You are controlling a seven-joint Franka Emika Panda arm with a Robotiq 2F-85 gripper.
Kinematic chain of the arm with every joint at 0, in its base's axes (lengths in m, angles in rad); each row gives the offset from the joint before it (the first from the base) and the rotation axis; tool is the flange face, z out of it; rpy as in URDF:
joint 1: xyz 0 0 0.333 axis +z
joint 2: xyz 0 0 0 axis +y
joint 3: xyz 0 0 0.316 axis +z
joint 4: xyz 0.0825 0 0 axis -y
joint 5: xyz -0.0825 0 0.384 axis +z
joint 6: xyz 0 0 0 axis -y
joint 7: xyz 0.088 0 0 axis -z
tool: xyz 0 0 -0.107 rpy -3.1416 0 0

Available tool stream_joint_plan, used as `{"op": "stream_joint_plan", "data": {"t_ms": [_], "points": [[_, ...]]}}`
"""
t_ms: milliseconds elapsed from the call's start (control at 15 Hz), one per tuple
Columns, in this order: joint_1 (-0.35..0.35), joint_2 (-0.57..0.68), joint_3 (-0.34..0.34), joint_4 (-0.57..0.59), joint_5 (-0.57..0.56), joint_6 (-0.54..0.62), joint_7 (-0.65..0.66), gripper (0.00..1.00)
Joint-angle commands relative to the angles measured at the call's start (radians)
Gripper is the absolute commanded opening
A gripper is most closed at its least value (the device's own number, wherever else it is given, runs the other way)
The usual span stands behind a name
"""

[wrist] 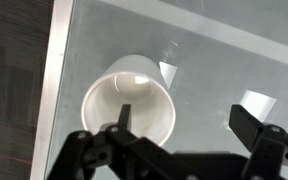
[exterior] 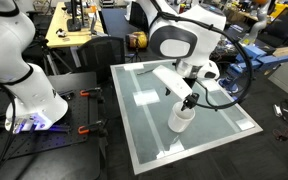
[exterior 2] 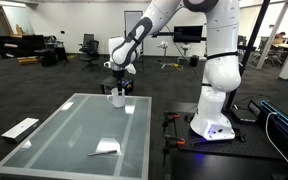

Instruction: Pick up the cup and move it to the left.

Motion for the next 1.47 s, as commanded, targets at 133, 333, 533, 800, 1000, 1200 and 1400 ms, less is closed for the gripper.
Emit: {"op": "stream_joint_plan", "data": {"t_ms": [133,333,533,800,1000,1200,1400], "points": [[-0.05,0.064,0.047,0.057,0.013,0.003,-0.081,1.0],[-0.058,0.086,0.061,0.067,0.011,-0.001,-0.09,1.0],[-0.063,0.102,0.071,0.074,0.008,-0.006,-0.084,1.0],[-0.066,0.114,0.075,0.08,0.006,-0.006,-0.078,0.58],[-0.071,0.116,0.076,0.083,0.009,-0.005,-0.079,0.36],[-0.078,0.116,0.079,0.087,0.014,-0.007,-0.08,0.14],[-0.08,0.119,0.078,0.091,0.013,-0.011,-0.068,0.0]]}}
